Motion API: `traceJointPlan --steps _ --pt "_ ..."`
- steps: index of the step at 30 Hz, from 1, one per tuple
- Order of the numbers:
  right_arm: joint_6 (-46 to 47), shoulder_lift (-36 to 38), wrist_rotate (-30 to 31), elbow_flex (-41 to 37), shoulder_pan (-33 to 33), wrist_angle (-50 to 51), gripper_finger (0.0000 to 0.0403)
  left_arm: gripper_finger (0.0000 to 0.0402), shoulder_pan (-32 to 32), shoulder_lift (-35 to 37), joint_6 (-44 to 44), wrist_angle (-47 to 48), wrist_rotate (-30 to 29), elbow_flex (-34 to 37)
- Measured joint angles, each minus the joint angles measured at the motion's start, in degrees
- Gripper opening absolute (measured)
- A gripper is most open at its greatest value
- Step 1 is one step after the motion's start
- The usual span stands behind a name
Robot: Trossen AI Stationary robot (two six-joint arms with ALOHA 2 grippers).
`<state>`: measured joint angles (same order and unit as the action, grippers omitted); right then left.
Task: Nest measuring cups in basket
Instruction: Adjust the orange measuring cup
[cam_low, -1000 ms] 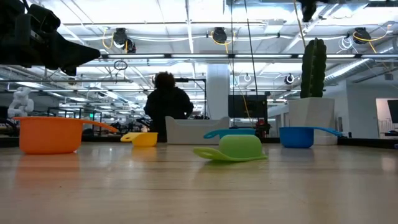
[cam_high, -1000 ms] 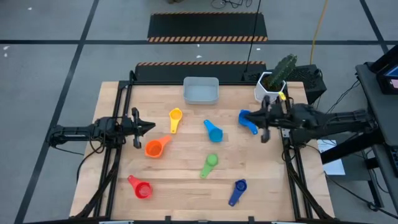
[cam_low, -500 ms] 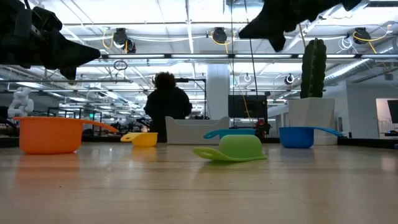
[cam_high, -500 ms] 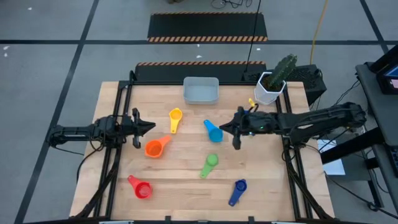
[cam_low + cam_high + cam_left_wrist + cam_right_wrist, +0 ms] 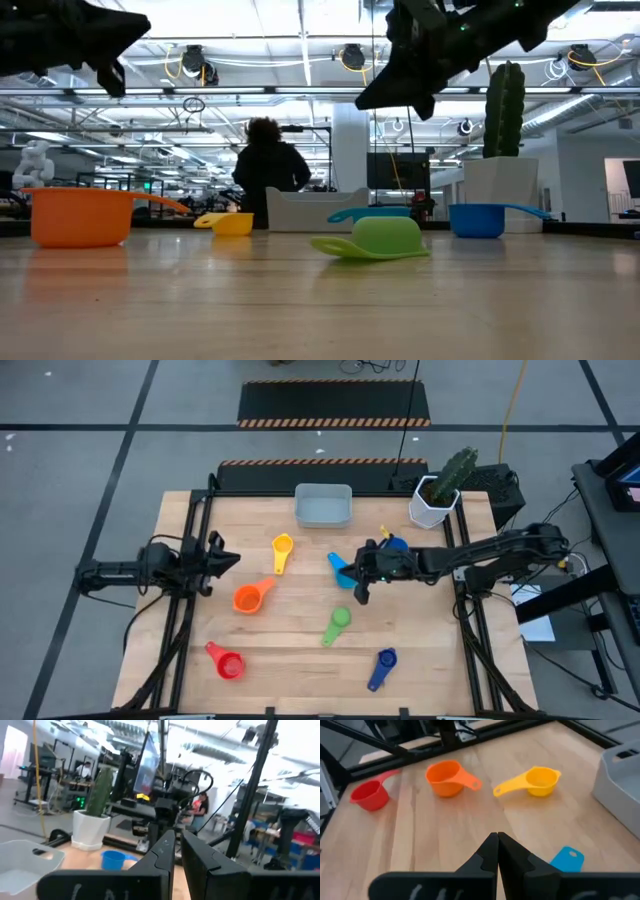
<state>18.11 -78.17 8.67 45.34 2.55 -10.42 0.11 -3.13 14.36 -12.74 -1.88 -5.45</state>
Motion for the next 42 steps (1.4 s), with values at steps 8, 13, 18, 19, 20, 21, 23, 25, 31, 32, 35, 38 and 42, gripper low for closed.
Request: traceJointPlan --steps 8,13,18,19,20,21,23,25,31,32,35,38,42 --pt "-0.16 -0.87 -2.78 0.0 -1.75 -2.23 0.0 0.0035 2.41 -16.85 -5.72 12.97 -8.64 -12.71" --pt "-0.47 -0.85 -2.78 0.0 -1.77 -2.23 0.0 0.0046 3.14 -31.11 -4.88 22.36 -9.34 -22.19" --pt "-0.81 -0.85 -2.78 0.0 -1.75 -2.23 0.0 0.0097 4.5 -44.49 -2.75 30.09 -11.38 -30.82" --pt "-0.86 -0.85 -2.78 0.0 -1.75 -2.23 0.0 0.0111 4.71 -46.86 -1.25 32.54 -11.99 -32.7" --pt "-1.11 -0.85 -2.78 0.0 -1.75 -2.23 0.0 0.0124 4.9 -49.06 1.03 35.58 -12.67 -34.49" --pt "-1.48 -0.85 -2.78 0.0 -1.75 -2.23 0.0 0.0138 4.95 -51.18 3.8 38.89 -13.19 -36.16" --pt "-2.64 -0.85 -2.78 0.0 -1.75 -2.2 0.0 0.0164 4.91 -55.18 9.14 45.13 -13.22 -39.53" --pt "-3.47 -0.85 -2.78 0.0 -1.75 -2.2 0.0 0.0188 4.91 -58.97 12.63 51.21 -13.22 -43.01" --pt "-3.83 -0.85 -2.75 0.0 -2.1 -2.2 0.0 0.0239 4.27 -67.81 19.61 62.58 -13.19 -50.23" --pt "-3.83 -0.85 -2.74 0.0 -2.12 -2.2 0.0 0.0245 4.17 -68.88 20.23 63.22 -13.01 -50.64" --pt "-3.84 -0.85 -2.76 0.0 -2.1 -2.22 0.0 0.0262 4.03 -72.27 21.33 63.3 -9.98 -50.98" --pt "-3.84 -0.85 -2.76 0.0 -2.1 -2.2 0.0 0.0283 4.09 -75.51 22.18 63.21 -8.26 -51.02" --pt "-4.18 -0.85 -2.75 0.0 -2.1 -2.04 0.0 0.0318 3.89 -79.05 23.64 64.21 -8.99 -51.02"
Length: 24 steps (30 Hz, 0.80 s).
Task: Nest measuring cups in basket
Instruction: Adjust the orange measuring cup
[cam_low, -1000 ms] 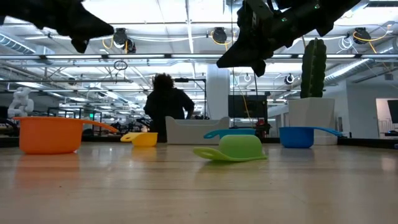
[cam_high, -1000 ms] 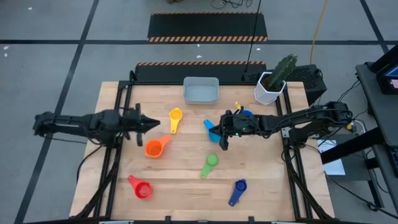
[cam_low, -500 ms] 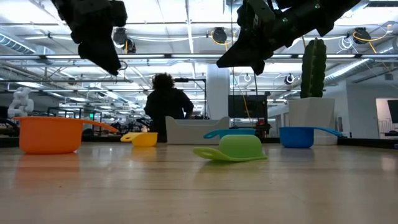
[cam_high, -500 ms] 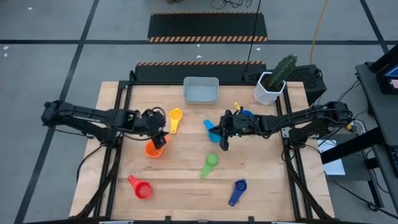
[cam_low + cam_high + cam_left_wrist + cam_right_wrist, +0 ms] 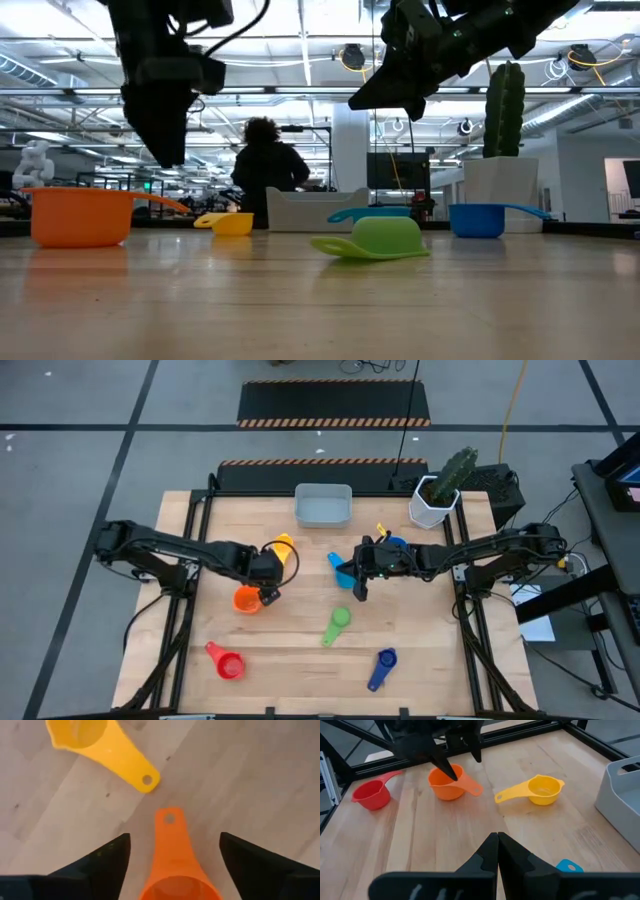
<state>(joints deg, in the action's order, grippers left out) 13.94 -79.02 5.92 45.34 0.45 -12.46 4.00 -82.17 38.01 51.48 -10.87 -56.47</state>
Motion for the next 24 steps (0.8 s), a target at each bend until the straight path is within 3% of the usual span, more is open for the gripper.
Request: traceJointPlan --steps 8,18,24 --pt "-1.38 0.0 -0.01 0.0 0.0 0.42 0.0 0.0369 -0.33 -5.23 2.7 -0.39 -0.29 0.01" --pt "-1.38 0.0 -0.01 0.0 0.0 0.79 0.0 0.0372 -0.55 -11.59 0.95 -0.36 -0.04 0.11" --pt "-1.2 0.0 -0.12 0.0 0.02 1.89 0.0 0.0356 -0.55 -13.24 0.7 -0.73 3.31 0.11"
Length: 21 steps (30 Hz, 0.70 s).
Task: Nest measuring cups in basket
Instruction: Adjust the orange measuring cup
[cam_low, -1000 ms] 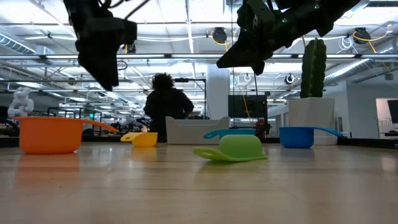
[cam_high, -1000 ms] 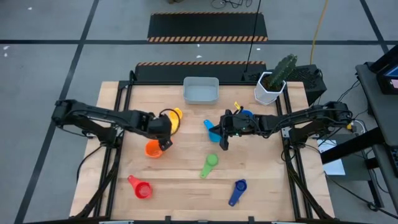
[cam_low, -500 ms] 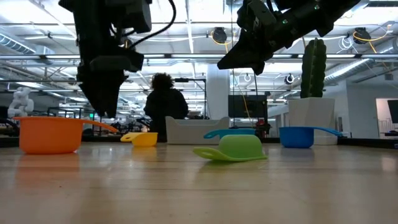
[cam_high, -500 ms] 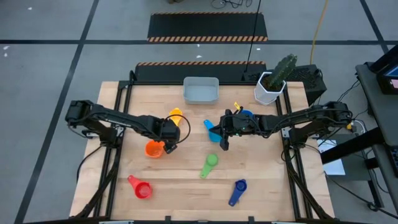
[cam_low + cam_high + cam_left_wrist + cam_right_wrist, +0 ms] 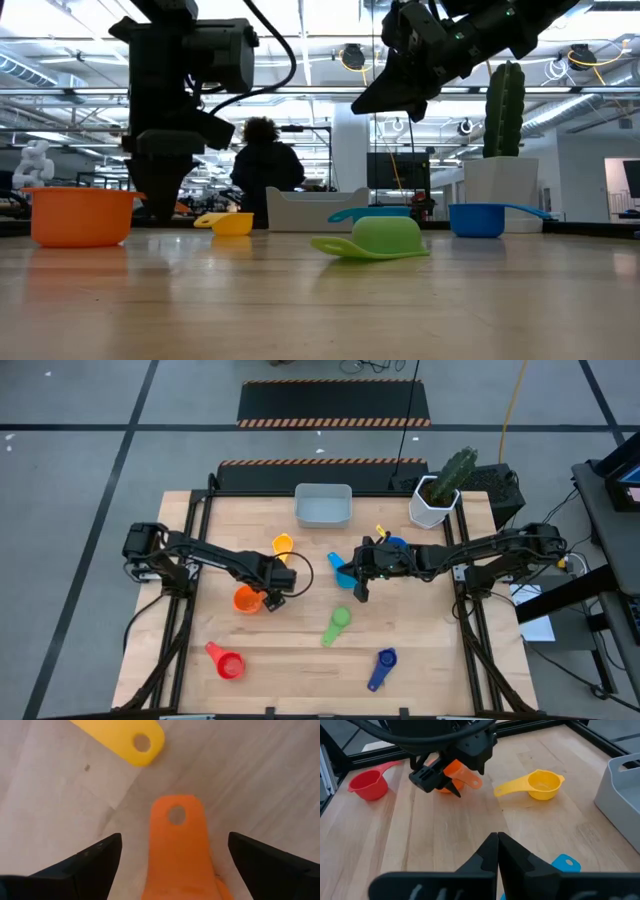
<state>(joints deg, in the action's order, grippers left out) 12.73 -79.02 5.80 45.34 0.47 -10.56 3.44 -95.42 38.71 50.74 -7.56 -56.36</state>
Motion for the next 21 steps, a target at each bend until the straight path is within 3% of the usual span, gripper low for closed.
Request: traceJointPlan --steps 4,14,17,21 --pt "0.02 0.0 -0.03 -0.01 0.34 0.96 0.0 0.0316 0.04 0.0 0.01 -0.05 0.15 0.0" --pt "0.02 0.0 -0.09 0.0 0.46 0.98 0.0 0.0169 0.07 0.02 -3.92 -1.87 2.73 0.0" --pt "0.02 0.0 -0.09 0.0 0.46 0.98 0.0 0.0149 0.09 0.02 -4.41 -2.23 3.11 0.0" --pt "0.02 0.0 -0.04 -0.01 0.44 0.98 0.0 0.016 0.52 0.02 -6.4 -5.22 3.14 -0.02"
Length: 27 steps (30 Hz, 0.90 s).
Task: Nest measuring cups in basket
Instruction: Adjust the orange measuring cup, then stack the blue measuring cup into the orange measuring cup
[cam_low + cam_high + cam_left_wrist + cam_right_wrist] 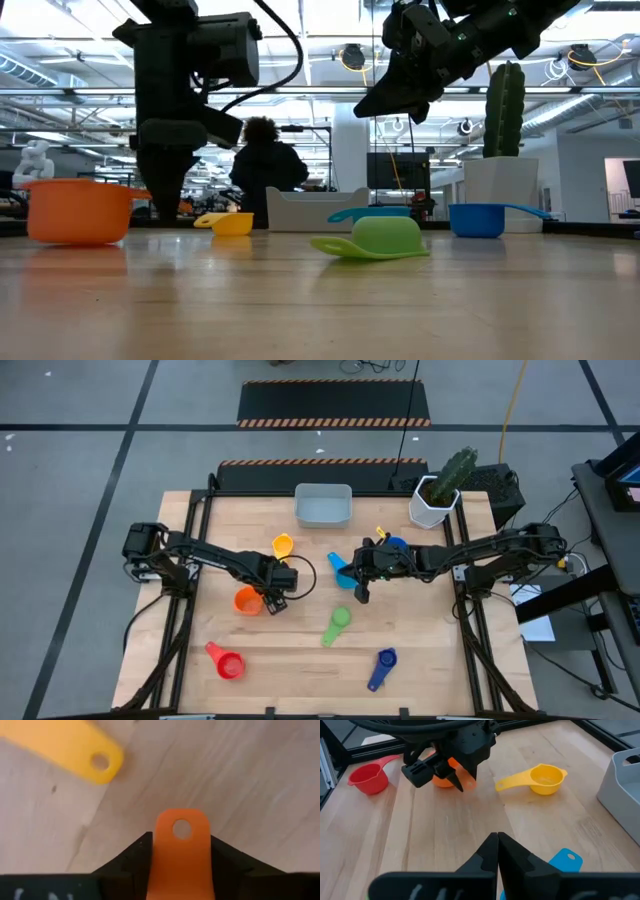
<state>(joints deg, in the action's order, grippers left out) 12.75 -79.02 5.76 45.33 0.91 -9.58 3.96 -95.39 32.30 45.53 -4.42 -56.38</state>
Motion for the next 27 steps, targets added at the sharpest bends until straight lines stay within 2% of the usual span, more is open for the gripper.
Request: traceJointPlan --steps 4,11,14,21,27 --pt "-0.15 0.0 0.04 0.01 0.0 0.0 0.0 0.0175 1.25 0.02 -3.41 -3.15 -0.05 -0.45" --pt "-0.96 0.0 0.1 0.01 0.0 0.0 0.0 0.0139 2.63 0.04 -5.43 -11.42 -0.08 -0.46" --pt "-1.46 0.0 0.12 0.0 0.0 0.0 0.0 0.0139 3.07 0.04 -6.87 -14.09 -0.1 -0.48" --pt "-1.49 0.0 0.13 0.01 0.0 0.02 0.0 0.0202 4.44 0.07 -10.29 -16.55 -1.18 -0.48" --pt "-1.2 0.02 0.19 0.01 0.0 1.13 0.0 0.0226 5.04 0.65 -11.66 -20.19 -1.25 -0.48"
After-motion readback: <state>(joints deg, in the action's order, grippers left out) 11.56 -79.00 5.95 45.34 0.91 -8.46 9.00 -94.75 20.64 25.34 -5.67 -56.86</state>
